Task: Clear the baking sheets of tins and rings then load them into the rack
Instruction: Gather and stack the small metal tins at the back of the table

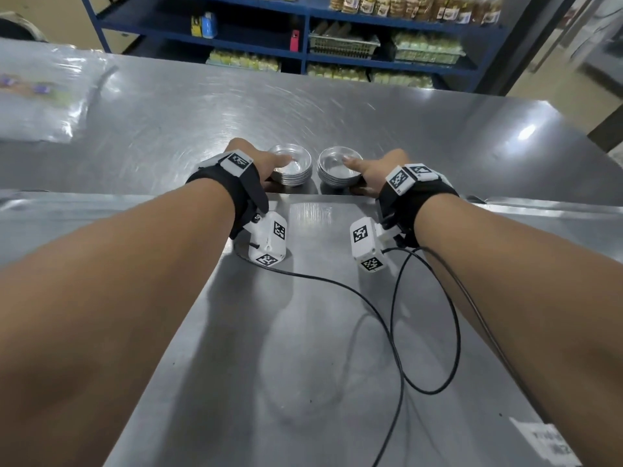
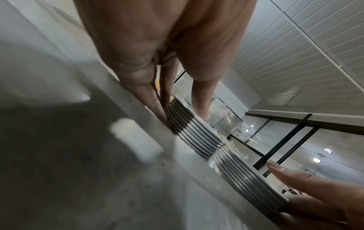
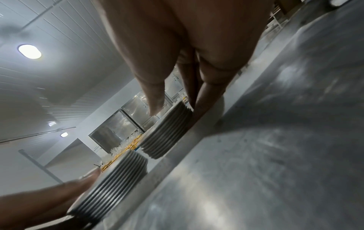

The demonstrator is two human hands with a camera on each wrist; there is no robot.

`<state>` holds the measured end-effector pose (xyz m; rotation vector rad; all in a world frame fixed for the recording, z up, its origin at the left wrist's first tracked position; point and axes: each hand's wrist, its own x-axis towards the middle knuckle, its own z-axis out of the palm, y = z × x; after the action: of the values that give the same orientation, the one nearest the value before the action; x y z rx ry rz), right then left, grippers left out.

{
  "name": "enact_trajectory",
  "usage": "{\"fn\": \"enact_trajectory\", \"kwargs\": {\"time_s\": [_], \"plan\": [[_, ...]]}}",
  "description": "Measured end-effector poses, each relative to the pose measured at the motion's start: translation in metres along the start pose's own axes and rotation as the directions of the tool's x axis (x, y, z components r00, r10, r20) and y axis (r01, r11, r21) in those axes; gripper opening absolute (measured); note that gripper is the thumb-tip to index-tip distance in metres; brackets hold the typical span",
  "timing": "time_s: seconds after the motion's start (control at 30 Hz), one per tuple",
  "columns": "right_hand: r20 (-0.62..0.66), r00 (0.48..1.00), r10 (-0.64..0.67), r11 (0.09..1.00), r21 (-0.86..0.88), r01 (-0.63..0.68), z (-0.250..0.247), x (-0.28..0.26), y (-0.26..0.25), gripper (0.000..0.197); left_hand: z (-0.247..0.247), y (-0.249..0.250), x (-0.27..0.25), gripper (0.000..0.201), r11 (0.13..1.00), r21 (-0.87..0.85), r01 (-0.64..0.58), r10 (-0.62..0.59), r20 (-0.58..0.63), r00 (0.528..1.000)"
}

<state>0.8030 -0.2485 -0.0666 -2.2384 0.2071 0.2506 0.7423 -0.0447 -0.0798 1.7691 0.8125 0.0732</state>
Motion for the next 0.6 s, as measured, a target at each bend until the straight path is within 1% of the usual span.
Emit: {"fn": "enact_trajectory", "kwargs": {"time_s": [0.1,0.17,0.2,0.3,0.37,0.5,0.6], "plan": [[0.033,0.999,-0.004,1.000,0.018,0.004,0.000,-0.003,-0.001,0.056,-0.001,0.002,0.000,0.035,0.997,0.073,-0.014,0.014,0.000,1.000],[0.041,0.999,-0.022,1.000,0.003,0.021,-0.002,-0.008,-0.004,0.046,-0.002,0.005,-0.004,0.040,0.992,0.119,-0.028,0.025,0.026,0.999],[0.050,0.998,-0.031,0.999,-0.032,0.033,-0.004,-0.012,-0.004,0.044,-0.004,0.006,-0.006,0.042,0.988,0.150,-0.027,0.023,0.030,0.999],[0.042,0.995,-0.088,0.981,-0.169,0.094,-0.016,-0.029,-0.007,0.049,-0.012,0.012,-0.016,0.043,0.957,0.280,-0.071,0.058,0.055,0.997],[0.056,0.990,-0.130,0.968,-0.210,0.139,-0.025,-0.043,-0.010,0.048,-0.022,0.022,-0.036,0.037,0.939,0.328,-0.104,0.086,0.069,0.994],[0.107,0.971,-0.214,0.930,-0.281,0.236,-0.048,-0.078,-0.015,0.034,-0.042,0.034,-0.081,0.030,0.933,0.342,-0.117,0.074,0.138,0.988],[0.158,0.950,-0.269,0.895,-0.323,0.307,-0.063,-0.114,-0.016,0.025,-0.058,0.037,-0.121,0.028,0.893,0.425,-0.149,0.092,0.152,0.984]]}}
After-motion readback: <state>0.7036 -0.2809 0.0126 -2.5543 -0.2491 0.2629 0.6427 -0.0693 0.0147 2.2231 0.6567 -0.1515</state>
